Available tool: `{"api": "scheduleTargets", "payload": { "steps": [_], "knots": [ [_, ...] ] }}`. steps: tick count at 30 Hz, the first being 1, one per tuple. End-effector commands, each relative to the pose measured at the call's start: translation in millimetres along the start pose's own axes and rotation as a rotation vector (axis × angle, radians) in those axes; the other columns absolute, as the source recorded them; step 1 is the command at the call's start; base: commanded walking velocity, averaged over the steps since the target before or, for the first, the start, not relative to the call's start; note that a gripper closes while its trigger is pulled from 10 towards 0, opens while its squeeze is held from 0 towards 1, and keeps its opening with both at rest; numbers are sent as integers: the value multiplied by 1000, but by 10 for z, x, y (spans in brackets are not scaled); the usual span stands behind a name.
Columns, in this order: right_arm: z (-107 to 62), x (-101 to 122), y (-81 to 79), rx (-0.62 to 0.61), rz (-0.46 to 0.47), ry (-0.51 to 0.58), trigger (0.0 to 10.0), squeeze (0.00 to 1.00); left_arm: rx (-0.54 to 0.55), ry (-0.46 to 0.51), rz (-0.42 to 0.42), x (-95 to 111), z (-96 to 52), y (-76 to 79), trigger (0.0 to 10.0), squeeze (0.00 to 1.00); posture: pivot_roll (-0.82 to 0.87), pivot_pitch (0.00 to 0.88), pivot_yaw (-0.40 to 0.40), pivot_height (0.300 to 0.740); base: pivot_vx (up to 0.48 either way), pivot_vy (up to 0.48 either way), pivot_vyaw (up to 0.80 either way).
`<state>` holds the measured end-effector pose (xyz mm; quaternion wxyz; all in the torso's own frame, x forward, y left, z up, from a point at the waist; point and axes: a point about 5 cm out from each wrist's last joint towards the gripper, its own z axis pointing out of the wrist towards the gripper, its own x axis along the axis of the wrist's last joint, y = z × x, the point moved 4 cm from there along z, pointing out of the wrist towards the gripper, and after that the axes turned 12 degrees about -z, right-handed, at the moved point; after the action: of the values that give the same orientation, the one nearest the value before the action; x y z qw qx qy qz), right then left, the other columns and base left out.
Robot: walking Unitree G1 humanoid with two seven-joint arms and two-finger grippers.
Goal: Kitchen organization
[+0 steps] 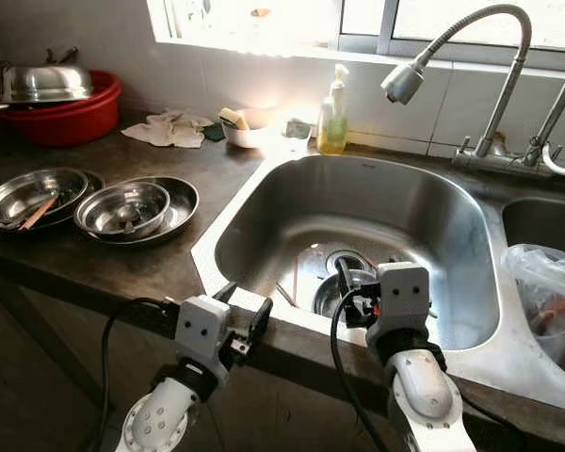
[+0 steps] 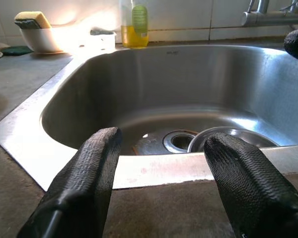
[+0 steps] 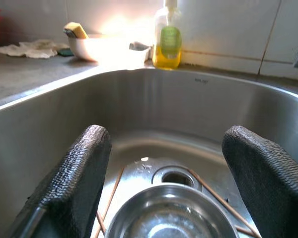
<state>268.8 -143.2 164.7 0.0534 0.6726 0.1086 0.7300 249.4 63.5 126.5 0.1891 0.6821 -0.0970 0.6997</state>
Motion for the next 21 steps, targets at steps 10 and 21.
{"api": "scheduleTargets", "payload": {
  "steps": [10,21],
  "knots": [
    [14,104,-71,13,23,41,10000,0,0,11,19,41,-31,-6,10000,0,103,0,-32,740,0,0,0],
    [63,149,-84,11,34,52,10000,0,0,5,21,31,-29,-4,10000,0,105,0,-32,740,-168,0,0]
  ]
}}
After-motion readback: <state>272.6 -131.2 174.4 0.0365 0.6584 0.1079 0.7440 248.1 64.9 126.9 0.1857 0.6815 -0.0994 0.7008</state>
